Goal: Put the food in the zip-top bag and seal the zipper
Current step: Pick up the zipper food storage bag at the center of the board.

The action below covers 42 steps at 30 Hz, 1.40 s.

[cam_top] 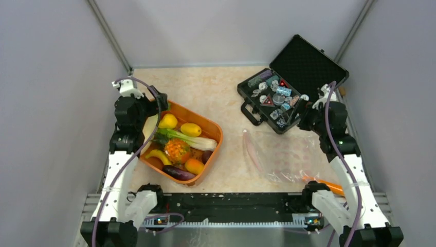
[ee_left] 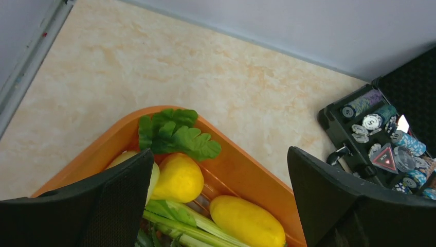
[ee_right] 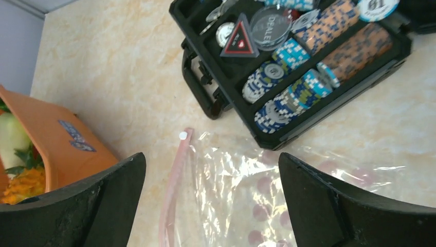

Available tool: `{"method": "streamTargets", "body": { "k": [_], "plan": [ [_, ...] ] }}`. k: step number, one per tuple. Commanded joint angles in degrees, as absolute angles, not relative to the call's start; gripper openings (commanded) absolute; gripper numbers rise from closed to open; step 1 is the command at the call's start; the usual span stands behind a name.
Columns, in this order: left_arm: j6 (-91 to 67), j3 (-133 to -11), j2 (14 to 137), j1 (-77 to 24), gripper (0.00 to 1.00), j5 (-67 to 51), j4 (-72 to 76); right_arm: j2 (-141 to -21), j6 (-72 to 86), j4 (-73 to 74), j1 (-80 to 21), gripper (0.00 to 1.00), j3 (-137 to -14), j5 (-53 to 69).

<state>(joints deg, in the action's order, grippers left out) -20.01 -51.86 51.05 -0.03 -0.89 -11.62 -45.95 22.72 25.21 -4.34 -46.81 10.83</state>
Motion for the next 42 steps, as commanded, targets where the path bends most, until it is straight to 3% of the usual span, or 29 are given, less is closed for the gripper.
{"method": "streamTargets", "body": {
  "k": [1,11,15,19,23,29,42],
  "plan": [
    [-24.64,-49.20,47.96,0.26,0.99,-1.71,-6.58,-47.42,25.05,24.49,-4.54,0.98,-45.46,17.91],
    [-36.39,-43.91,39.94,0.26,0.99,-9.69,-8.94,-47.46,23.31,24.98,-4.93,0.92,-41.06,30.96],
    [-31.02,-43.48,38.58,0.26,0.99,-19.68,-7.22,-47.90,20.63,29.19,-6.03,0.90,-42.27,27.73],
    [-29.84,-44.70,38.09,0.26,0.99,-24.44,-10.38,-49.97,18.53,32.86,-9.07,0.81,-43.73,25.62],
    [-30.68,-42.12,35.29,0.26,0.99,-26.79,-11.48,-51.24,19.58,36.79,-19.31,0.73,-46.15,14.54],
    [-32.17,-40.27,33.75,0.27,0.99,-26.02,-11.62,-53.47,19.91,37.35,-27.51,0.64,-47.29,11.47],
    [-33.25,-41.12,34.95,0.26,0.99,-27.25,-11.57,-68.58,22.31,36.05,-41.52,0.63,-54.11,-1.28]
  ]
}}
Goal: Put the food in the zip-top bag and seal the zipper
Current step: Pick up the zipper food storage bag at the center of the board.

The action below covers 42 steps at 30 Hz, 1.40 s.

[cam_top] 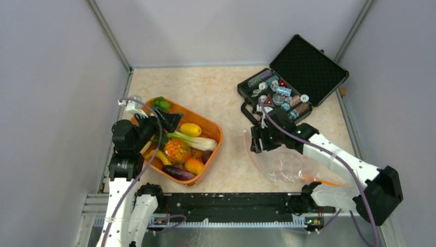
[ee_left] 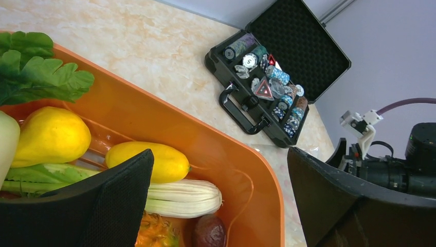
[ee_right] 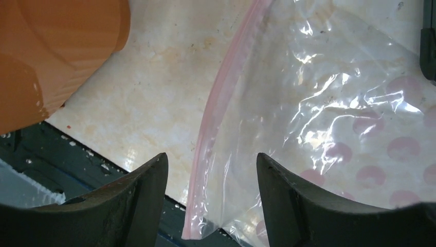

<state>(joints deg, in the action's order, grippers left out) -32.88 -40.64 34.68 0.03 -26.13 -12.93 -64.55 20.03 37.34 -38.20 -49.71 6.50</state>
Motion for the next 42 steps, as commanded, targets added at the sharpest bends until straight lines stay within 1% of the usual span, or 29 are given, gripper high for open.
{"method": "streamTargets", "body": {
  "k": [1,4,7,10,11,13,16,19,23,24,25,30,31,33,34,35,38,42],
  "plan": [
    [-33.38,-41.00,34.88,0.26,0.99,-27.50,-11.60,-69.85,22.73,35.84,-42.17,0.64,-54.09,-2.13],
    [-32.95,-40.38,34.78,0.26,0.99,-28.83,-10.93,-72.81,23.78,34.18,-43.09,0.63,-53.90,-3.07],
    [-32.95,-40.21,35.33,0.26,0.99,-30.23,-10.15,-76.25,24.29,33.84,-45.25,0.62,-54.71,-7.18],
    [-32.75,-40.68,35.94,0.26,0.99,-31.29,-9.76,-79.29,25.49,35.26,-47.27,0.53,-56.18,-13.15],
    [-32.49,-40.79,36.17,0.26,0.99,-31.43,-9.88,-79.97,25.83,35.74,-47.89,0.52,-56.46,-14.93],
    [-31.99,-41.03,36.25,0.27,0.99,-31.39,-10.58,-80.36,26.31,35.81,-48.60,0.52,-56.32,-16.93],
    [-31.73,-40.95,36.14,0.26,0.99,-31.15,-11.32,-78.76,26.89,35.01,-49.38,0.46,-55.18,-19.31],
    [-31.90,-40.54,35.99,0.25,0.99,-31.22,-11.26,-76.80,26.19,33.24,-49.57,0.46,-53.62,-19.00],
    [-29.00,-41.49,36.77,0.26,0.99,-34.25,-11.81,-76.78,26.11,33.12,-49.57,0.40,-53.11,-19.00],
    [-27.69,-42.33,36.89,0.26,0.99,-35.17,-12.39,-77.00,26.38,33.18,-49.61,0.31,-52.98,-19.13],
    [-26.51,-42.89,37.08,0.26,0.99,-35.88,-13.06,-77.15,26.52,33.05,-49.56,0.26,-52.85,-19.08],
    [-24.52,-44.55,37.53,0.26,0.99,-38.63,-14.67,-77.20,28.06,32.41,-49.58,0.24,-51.59,-19.39],
    [-24.52,-44.56,37.52,-0.57,0.99,-39.04,-14.62,-77.00,28.26,32.26,-49.64,0.22,-51.28,-19.46],
    [-24.40,-44.48,37.50,-1.87,0.99,-39.86,-14.45,-76.34,28.54,32.15,-49.65,0.15,-50.69,-19.97],
    [-24.09,-44.54,37.59,-2.45,0.99,-40.50,-14.33,-75.87,28.72,32.06,-49.59,0.07,-50.49,-20.27],
    [-23.54,-44.68,37.82,-3.14,0.99,-41.23,-14.33,-75.29,28.74,31.98,-49.61,0.03,-50.27,-20.49],
    [-21.28,-45.78,38.99,-6.87,0.98,-40.38,-15.60,-73.09,29.16,31.49,-49.62,0.00,-49.61,-21.50],
    [-16.69,-48.07,41.55,-17.09,0.98,-32.49,-17.98,-67.82,30.32,30.00,-49.62,0.00,-48.65,-22.57]
  ]
}}
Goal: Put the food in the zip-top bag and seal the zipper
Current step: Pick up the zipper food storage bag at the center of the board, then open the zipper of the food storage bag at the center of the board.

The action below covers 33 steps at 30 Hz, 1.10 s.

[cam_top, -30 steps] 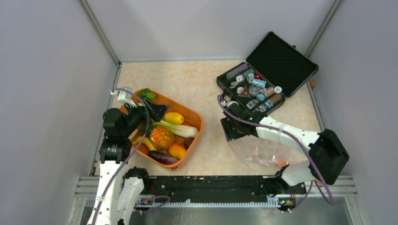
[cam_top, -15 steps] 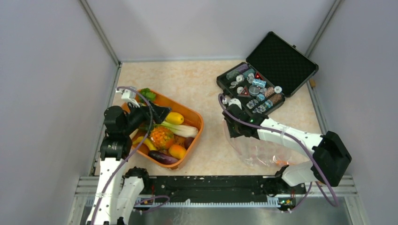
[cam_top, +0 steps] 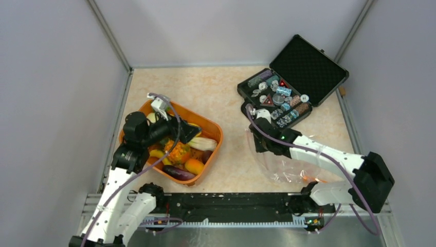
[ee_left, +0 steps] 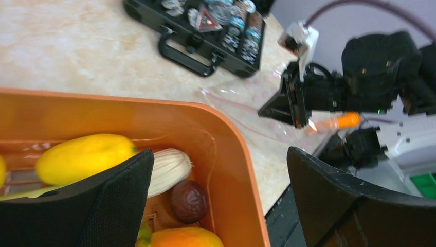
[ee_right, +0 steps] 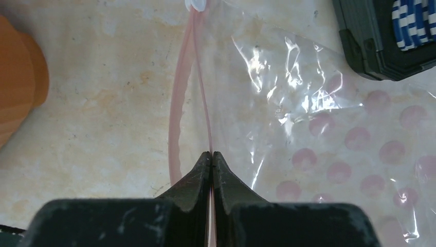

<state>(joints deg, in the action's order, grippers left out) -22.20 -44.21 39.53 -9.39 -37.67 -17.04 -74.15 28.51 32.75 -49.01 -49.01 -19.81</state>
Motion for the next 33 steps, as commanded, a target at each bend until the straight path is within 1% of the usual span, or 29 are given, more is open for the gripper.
{"method": "streamTargets", "body": {
  "k": [1,4,8,12,15,20,24,28,29,31,33],
  "plan": [
    [-16.07,-48.53,42.32,-19.46,0.98,-31.14,-18.01,-66.13,31.30,29.70,-49.58,0.00,-48.29,-23.09],
    [-15.31,-49.49,44.86,-26.47,0.98,-27.78,-17.50,-60.24,35.36,27.90,-49.59,0.00,-46.24,-25.38],
    [-14.63,-49.91,48.56,-34.60,0.97,-24.97,-14.38,-51.87,39.46,23.05,-49.52,0.00,-42.62,-25.53],
    [-12.31,-52.33,54.08,-45.17,0.97,-18.10,-13.76,-48.70,40.79,21.77,-49.48,0.00,-41.83,-23.45],
    [-13.33,-54.47,59.24,-49.70,0.97,-15.23,-12.54,-47.02,42.67,22.47,-49.50,0.00,-42.18,-23.07],
    [-29.16,-54.36,65.64,-51.50,0.97,-5.97,-6.12,-44.03,41.91,19.16,-49.54,0.00,-39.68,-21.19],
    [-36.33,-53.69,69.34,-51.59,0.97,-6.99,-0.83,-43.81,41.95,19.51,-49.51,0.00,-39.70,-20.70],
    [-37.86,-57.47,74.16,-51.59,0.96,-7.47,-3.16,-43.77,41.73,18.17,-49.53,0.00,-39.55,-19.52],
    [-38.25,-58.53,75.24,-51.64,0.95,-8.10,-3.83,-43.77,41.69,18.03,-49.49,0.00,-39.55,-19.36],
    [-39.00,-59.73,77.15,-51.67,0.89,-9.42,-4.01,-43.70,41.90,18.21,-49.50,0.00,-39.63,-19.70],
    [-39.74,-60.15,78.65,-51.68,0.88,-10.24,-3.94,-43.48,42.45,18.46,-49.53,0.00,-39.73,-20.46]
  ]
}}
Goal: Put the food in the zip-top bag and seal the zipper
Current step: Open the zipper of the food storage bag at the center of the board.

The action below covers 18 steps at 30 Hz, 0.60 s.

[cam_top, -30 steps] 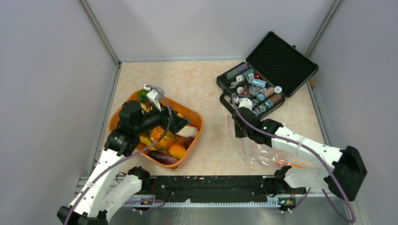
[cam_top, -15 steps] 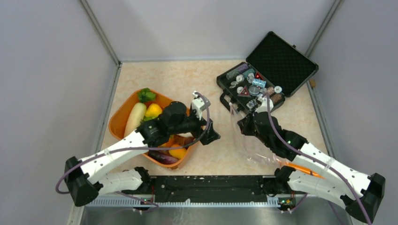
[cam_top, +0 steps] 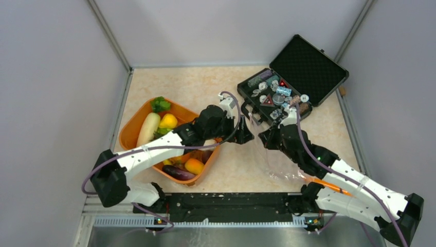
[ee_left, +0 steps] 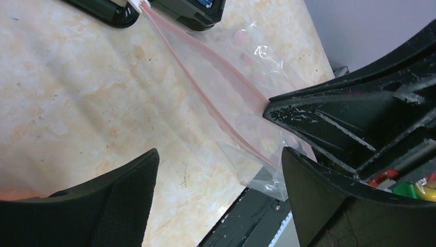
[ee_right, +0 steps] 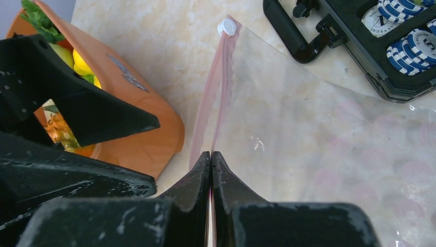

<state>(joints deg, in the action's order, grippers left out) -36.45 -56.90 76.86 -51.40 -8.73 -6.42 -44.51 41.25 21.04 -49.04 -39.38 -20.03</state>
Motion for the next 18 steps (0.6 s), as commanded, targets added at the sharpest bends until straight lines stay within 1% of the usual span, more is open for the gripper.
{"method": "streamTargets", "body": {
  "k": [1,3,6,9,12,14,16,18],
  "plan": [
    [-40.06,-60.22,79.31,-51.68,0.87,-10.51,-3.81,-43.34,42.50,18.27,-49.49,0.00,-39.74,-20.53],
    [-40.79,-60.56,80.42,-51.68,0.88,-10.87,-3.78,-43.17,42.41,17.83,-49.48,0.00,-39.64,-20.57],
    [-41.30,-61.69,82.60,-51.70,0.79,-12.34,-4.11,-43.15,42.41,17.50,-49.48,0.00,-39.35,-20.65],
    [-41.12,-62.80,84.12,-51.77,0.76,-12.66,-5.05,-43.02,42.28,17.25,-49.50,0.00,-38.99,-20.65],
    [-40.34,-64.42,85.48,-51.85,0.69,-12.29,-7.49,-42.30,42.70,16.68,-49.54,0.00,-38.54,-20.79],
    [-39.74,-65.10,86.08,-51.94,0.67,-11.48,-8.59,-41.66,42.66,16.03,-49.50,0.00,-38.35,-20.76],
    [-39.26,-65.65,86.53,-51.94,0.54,-11.41,-9.28,-41.33,42.52,16.15,-49.57,0.00,-38.39,-20.81],
    [-38.95,-66.22,86.98,-51.94,0.51,-11.47,-9.88,-41.45,41.85,16.83,-49.49,0.00,-38.83,-21.30]
  ]
}}
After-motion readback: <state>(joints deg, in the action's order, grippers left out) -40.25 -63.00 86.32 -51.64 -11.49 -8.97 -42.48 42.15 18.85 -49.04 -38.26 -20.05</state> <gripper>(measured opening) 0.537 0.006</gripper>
